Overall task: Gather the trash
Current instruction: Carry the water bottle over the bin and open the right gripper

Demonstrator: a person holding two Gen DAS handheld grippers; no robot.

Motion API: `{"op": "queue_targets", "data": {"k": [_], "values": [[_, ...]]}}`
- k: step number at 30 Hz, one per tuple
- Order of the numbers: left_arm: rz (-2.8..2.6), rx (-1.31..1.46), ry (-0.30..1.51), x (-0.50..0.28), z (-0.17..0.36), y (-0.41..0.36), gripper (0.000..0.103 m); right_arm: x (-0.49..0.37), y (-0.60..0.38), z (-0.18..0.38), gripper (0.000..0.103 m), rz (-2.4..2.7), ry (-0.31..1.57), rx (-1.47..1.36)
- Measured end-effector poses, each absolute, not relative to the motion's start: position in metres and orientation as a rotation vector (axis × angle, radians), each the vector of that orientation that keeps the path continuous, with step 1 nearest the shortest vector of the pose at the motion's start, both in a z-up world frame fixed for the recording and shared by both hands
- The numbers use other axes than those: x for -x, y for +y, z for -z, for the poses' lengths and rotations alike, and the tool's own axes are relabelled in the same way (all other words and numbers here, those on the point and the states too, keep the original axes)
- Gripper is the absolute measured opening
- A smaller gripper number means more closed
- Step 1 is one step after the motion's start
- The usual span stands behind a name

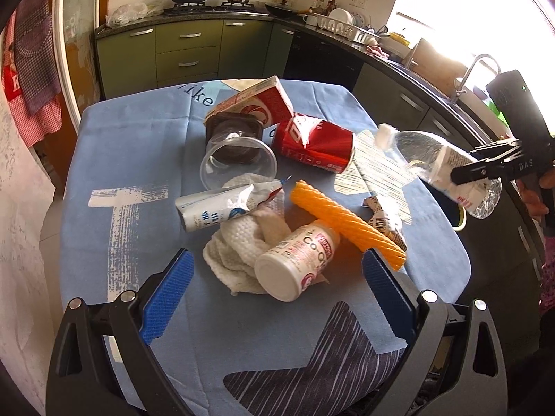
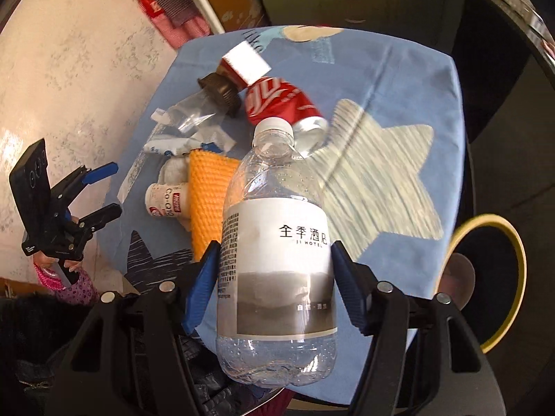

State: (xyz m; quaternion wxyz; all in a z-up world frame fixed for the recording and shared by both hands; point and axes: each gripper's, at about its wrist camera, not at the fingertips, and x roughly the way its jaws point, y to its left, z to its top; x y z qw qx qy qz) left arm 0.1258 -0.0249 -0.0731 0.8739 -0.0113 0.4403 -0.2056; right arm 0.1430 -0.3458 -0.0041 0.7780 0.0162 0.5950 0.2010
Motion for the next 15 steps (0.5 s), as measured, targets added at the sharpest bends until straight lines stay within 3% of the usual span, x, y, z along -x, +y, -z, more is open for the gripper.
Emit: {"op": "queue_targets", "data": {"k": [9,15], "values": [[0.484,-0.028,0.926,-0.128,0.070,-0.055,0.097,-0.130,-0.518,0.060,0.061,-0.021,1.332,-0.282],[0.503,-0.059,0.941,-0.130,0.071,-0.069,0.097,-0.139,-0.577,0.109,0.062,0.128,1.396,-0.363]]}}
